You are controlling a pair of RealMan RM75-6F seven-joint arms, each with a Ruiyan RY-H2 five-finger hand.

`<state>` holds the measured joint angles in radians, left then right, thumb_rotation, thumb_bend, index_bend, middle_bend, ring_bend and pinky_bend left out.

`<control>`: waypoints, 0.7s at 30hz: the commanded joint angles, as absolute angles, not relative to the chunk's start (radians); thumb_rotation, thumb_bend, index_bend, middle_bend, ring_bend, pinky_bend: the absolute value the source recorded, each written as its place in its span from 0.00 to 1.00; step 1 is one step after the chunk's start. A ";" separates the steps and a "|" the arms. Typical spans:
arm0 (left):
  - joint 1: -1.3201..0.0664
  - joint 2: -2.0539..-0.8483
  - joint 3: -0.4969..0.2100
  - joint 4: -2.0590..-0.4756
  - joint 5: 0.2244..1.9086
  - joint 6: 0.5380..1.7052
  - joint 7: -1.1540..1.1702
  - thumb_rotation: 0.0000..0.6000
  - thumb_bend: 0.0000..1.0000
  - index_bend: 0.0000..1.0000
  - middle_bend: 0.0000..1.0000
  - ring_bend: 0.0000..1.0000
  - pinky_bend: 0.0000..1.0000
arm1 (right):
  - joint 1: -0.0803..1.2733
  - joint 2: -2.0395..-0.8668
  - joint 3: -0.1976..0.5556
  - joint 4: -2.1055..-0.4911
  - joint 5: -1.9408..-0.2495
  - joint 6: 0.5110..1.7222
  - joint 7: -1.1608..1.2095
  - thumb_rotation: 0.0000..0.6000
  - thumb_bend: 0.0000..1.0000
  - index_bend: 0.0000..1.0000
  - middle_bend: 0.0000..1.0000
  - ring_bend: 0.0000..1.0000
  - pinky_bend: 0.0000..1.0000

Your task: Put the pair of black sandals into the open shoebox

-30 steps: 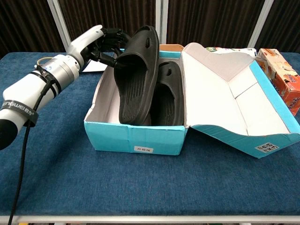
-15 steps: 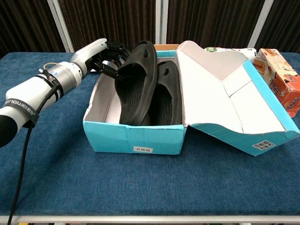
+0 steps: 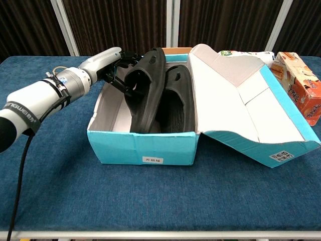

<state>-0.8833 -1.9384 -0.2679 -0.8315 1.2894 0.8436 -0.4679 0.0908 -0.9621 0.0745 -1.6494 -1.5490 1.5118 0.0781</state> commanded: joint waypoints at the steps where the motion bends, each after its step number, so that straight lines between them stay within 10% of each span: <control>1: -0.877 -1.912 -0.272 -0.882 1.266 0.835 -0.408 1.00 0.00 0.11 0.10 0.00 0.11 | 0.090 -0.963 0.074 -1.647 -1.551 1.513 0.082 1.00 0.12 0.00 0.07 0.00 0.00; 21: -0.833 -1.551 -0.282 -1.370 1.128 0.850 0.085 1.00 0.00 0.09 0.03 0.00 0.09 | 0.082 -0.968 0.070 -1.621 -1.567 1.533 0.117 1.00 0.12 0.00 0.07 0.00 0.00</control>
<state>-0.8492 -1.6294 -0.2760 -1.2800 1.1643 0.8439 0.0387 0.0815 -0.9677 0.0696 -1.6209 -1.5672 1.5330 0.1166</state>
